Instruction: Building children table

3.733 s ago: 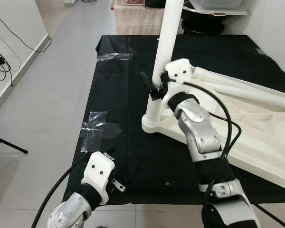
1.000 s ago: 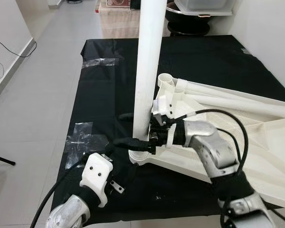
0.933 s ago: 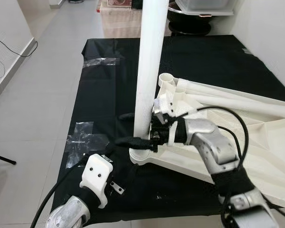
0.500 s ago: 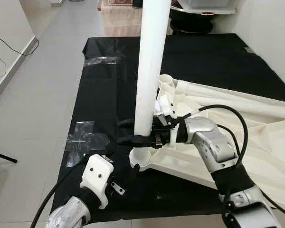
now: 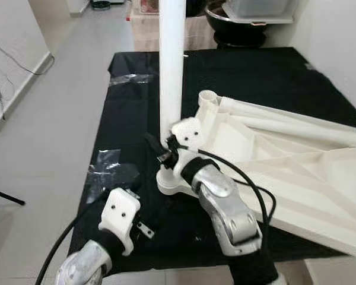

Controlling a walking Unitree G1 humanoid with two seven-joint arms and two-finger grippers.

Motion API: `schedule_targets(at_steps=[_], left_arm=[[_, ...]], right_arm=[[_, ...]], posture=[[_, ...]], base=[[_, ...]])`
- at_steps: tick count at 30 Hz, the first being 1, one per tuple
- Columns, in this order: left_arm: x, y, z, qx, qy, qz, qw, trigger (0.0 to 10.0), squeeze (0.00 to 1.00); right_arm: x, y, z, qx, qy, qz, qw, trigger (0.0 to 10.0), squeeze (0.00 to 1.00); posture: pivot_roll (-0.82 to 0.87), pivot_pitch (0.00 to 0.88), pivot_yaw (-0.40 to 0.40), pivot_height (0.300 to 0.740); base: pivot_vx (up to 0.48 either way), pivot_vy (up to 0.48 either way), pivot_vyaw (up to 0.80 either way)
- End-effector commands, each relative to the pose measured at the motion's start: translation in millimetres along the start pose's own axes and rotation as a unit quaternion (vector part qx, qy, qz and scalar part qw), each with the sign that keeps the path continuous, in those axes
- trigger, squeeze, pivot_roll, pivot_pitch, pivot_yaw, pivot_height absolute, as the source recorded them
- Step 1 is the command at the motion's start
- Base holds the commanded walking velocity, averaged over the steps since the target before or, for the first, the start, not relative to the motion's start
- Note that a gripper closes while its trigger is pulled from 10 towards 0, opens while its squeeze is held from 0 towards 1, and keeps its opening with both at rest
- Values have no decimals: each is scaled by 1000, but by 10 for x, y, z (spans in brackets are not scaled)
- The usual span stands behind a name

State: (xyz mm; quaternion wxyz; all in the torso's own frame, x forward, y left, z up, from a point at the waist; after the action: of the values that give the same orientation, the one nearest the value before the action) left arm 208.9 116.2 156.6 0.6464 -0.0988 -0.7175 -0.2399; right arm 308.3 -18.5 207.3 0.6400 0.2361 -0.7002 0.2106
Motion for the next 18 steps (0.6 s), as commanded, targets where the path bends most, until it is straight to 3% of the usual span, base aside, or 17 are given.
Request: schedule_targets(at_steps=[1, 4, 5, 7, 8, 9, 10, 12, 13, 15, 16, 17, 18], left_arm=[[-59, -15, 8, -2, 12, 7, 1000, 10000, 0], [-57, -14, 6, -1, 12, 6, 1000, 10000, 0], [-55, -15, 4, 0, 11, 7, 1000, 10000, 0], [-53, -16, 3, 0, 11, 7, 1000, 10000, 0], [-52, -18, 5, 0, 11, 7, 1000, 10000, 0], [-51, -20, 7, 0, 10, 8, 1000, 10000, 0], [-51, -20, 7, 0, 10, 8, 1000, 10000, 0], [-48, -29, 11, 0, 10, 9, 1000, 10000, 0], [-48, -29, 11, 0, 10, 9, 1000, 10000, 0], [-42, -40, 18, -1, 9, 11, 1000, 10000, 0], [-40, -44, 22, -1, 9, 11, 1000, 10000, 0], [-39, -47, 25, -1, 9, 11, 1000, 10000, 0], [-36, -51, 31, -1, 9, 12, 1000, 10000, 0]], right_arm=[[-50, 249, -128, 56, 32, -44, 997, 0, 0], [-42, 308, -125, 78, 36, -41, 995, 0, 0], [-38, 346, -116, 96, 38, -37, 994, 10000, 0], [-22, 357, -89, 119, 34, -41, 991, 10000, 0], [8, 347, -44, 169, 29, -50, 984, 10000, 1000], [39, 328, 1, 218, 24, -60, 974, 10000, 1000], [39, 328, 1, 218, 24, -60, 974, 10000, 1000], [119, 209, 71, 290, 9, -64, 955, 10000, 1000], [119, 209, 71, 290, 9, -64, 955, 10000, 1000], [177, 28, 80, 321, 4, -50, 946, 10000, 1000], [186, -50, 74, 333, 10, -46, 942, 10000, 780], [190, -129, 67, 349, 13, -32, 936, 10000, 0], [193, -174, 68, 360, 15, -22, 933, 10000, 0]], posture=[[34, 178, -42, 740], [32, 179, -44, 740], [32, 180, -47, 740], [35, 181, -48, 740], [35, 182, -50, 740], [34, 183, -50, 740], [34, 183, -50, 740], [37, 185, -54, 740], [37, 185, -54, 740], [45, 193, -58, 740], [45, 193, -58, 740], [47, 195, -59, 740], [56, 199, -63, 740]], base=[[0, 0, 0], [0, 0, 0], [0, 0, 0], [0, 0, 0], [0, 0, 0], [0, 0, 0], [0, 0, 0], [0, 0, 0], [0, 0, 0], [0, 0, 0], [0, 0, 0], [0, 0, 0], [0, 0, 0]])
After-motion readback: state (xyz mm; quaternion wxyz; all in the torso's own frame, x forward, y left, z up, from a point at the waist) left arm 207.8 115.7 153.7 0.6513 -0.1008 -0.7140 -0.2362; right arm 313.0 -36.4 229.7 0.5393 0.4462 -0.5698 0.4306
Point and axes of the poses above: a point about 5 cm out from each wrist's last joint towards the gripper, its own z axis pointing back from the gripper into the wrist, its own x axis along the axis of the wrist's last joint, y = z × x, the point moved 1 cm from there along -z, pointing out of the wrist towards the gripper, and after that the axes turned 5 degrees about -z, right-handed, at the moved point
